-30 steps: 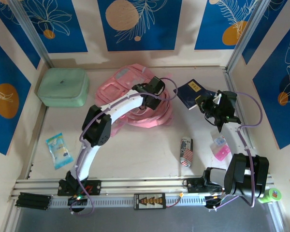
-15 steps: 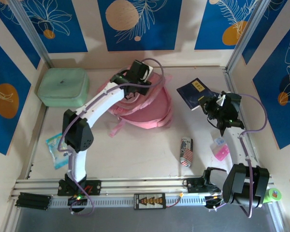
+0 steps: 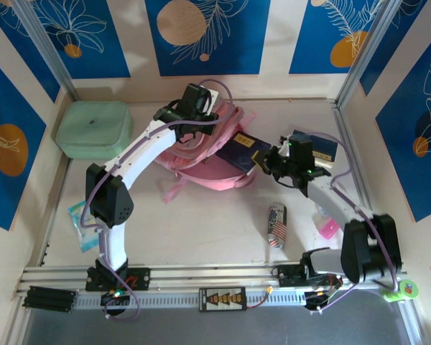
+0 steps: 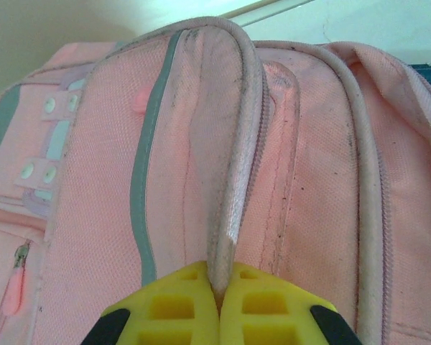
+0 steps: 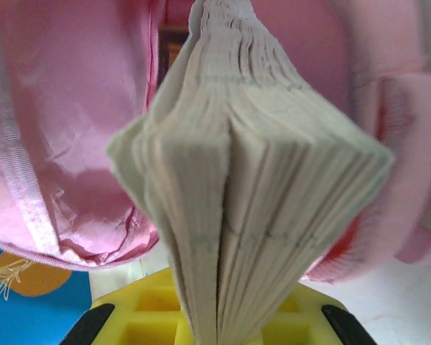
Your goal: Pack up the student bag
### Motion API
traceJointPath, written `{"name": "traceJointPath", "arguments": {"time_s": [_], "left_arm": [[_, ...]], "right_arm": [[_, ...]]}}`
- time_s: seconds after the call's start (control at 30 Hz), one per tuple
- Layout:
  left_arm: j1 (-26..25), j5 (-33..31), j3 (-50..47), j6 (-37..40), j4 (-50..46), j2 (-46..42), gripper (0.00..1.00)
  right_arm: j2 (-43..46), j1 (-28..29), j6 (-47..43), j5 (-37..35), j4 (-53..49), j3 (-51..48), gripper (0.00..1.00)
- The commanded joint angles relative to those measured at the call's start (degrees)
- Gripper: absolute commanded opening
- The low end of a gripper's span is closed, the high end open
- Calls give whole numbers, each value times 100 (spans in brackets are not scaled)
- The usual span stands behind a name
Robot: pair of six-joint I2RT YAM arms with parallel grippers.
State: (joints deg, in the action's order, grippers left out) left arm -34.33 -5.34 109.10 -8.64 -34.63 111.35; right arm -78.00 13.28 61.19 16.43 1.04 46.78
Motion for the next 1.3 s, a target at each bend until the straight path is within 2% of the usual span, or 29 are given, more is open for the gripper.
{"name": "traceJointPath", "arguments": {"time_s": [0.0, 0.4, 0.6, 0.77, 0.93, 1.0, 1.07, 1.13, 1.27], "left_arm": [[91, 250, 17, -137, 713, -498, 0], [316, 557, -217, -170, 777, -724, 0], [448, 917, -240, -298, 852, -731, 0], [515, 1166, -207, -393, 964, -685, 0], [567, 1176, -187, -458, 989, -668, 0], [601, 1184, -203, -506, 985, -651, 0], [641, 1232, -220, -561, 985, -630, 0], [677, 1246, -261, -604, 1010, -610, 0], [743, 1219, -416, -627, 1072, -579, 0]], "right_arm": [[-611, 244, 258, 211, 760, 731, 6], [-3315, 783, 958, 174, 764, 2487, 6], [-4014, 1111, 921, -69, 130, 3508, 6], [-4481, 1151, 1351, 56, 199, 3889, 6], [-4730, 1281, 1300, 127, -76, 4322, 7], [-4807, 1313, 1243, 188, -233, 4482, 14], [-4888, 1305, 1158, 382, -547, 4718, 30], [-4902, 1243, 1089, 750, -834, 4878, 41], [-4231, 1047, 1061, 897, -682, 4132, 57]]}}
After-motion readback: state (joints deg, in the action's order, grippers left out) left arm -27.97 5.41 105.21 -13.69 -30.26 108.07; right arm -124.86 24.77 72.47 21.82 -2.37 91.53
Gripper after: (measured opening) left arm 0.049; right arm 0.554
